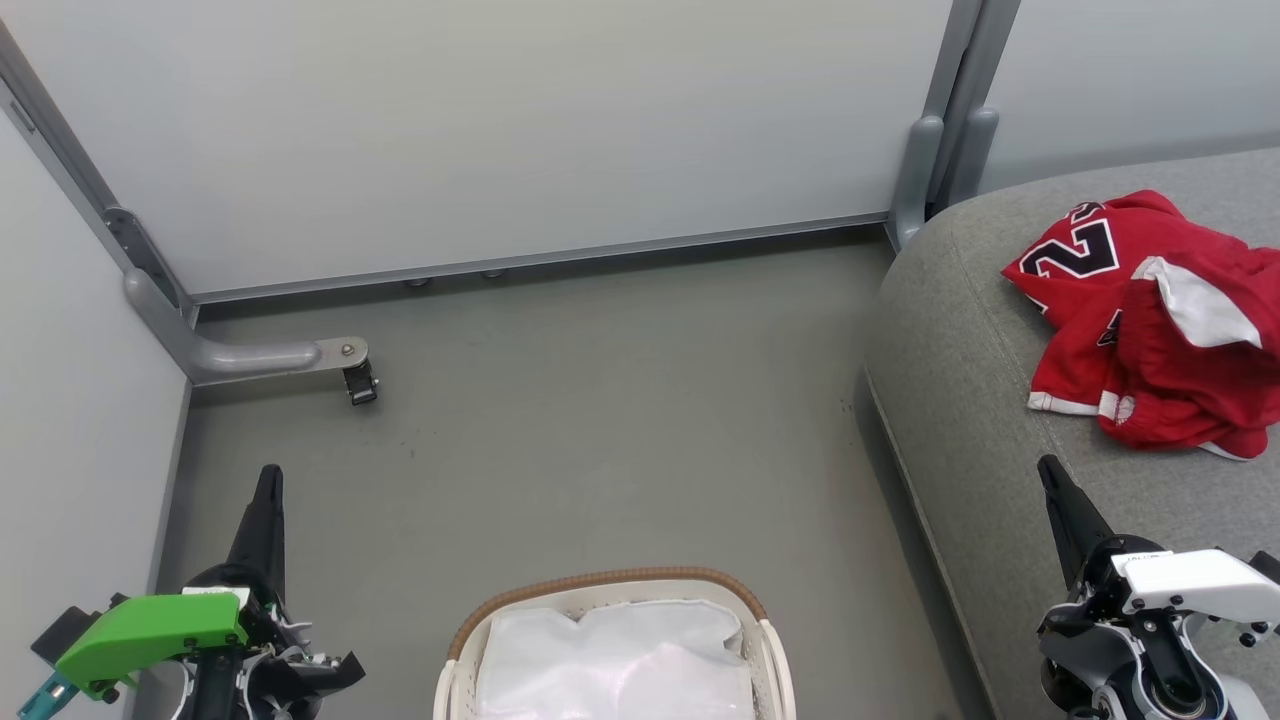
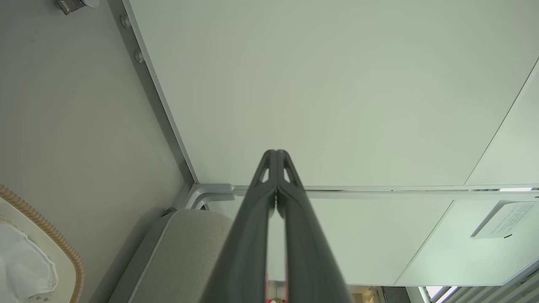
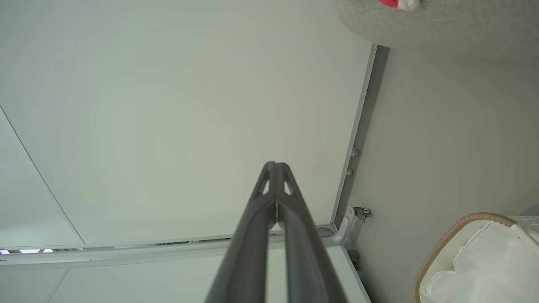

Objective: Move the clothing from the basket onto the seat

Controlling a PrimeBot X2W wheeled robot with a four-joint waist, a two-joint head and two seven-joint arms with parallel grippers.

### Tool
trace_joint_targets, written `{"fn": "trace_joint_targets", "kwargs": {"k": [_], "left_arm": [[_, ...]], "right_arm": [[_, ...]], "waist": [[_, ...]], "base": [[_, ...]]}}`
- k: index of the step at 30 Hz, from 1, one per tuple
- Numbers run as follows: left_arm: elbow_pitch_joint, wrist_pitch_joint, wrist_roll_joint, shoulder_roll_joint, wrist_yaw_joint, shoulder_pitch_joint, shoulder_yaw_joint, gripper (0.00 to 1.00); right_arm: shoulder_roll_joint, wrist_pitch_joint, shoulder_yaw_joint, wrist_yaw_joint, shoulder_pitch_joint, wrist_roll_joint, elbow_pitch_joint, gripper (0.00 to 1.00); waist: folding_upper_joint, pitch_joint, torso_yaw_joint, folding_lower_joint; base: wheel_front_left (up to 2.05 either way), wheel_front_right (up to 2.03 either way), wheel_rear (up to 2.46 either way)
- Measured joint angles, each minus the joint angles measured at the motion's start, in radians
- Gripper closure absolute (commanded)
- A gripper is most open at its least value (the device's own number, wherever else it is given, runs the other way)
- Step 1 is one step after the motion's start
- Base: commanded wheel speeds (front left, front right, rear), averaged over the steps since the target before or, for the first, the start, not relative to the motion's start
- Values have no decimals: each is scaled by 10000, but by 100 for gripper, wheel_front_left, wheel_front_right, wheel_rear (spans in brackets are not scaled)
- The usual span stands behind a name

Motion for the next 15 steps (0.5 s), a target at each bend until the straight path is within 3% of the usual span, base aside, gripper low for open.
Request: {"fn": "trace_joint_targets", "kwargs": {"k": [15], "left_arm": [[0,0,0,0,0,0,0,100]], "right_arm": [[4,2,-12,0,-1,-2,0,100]], "waist": [[0,0,0,0]], "base": [[0,0,0]]}}
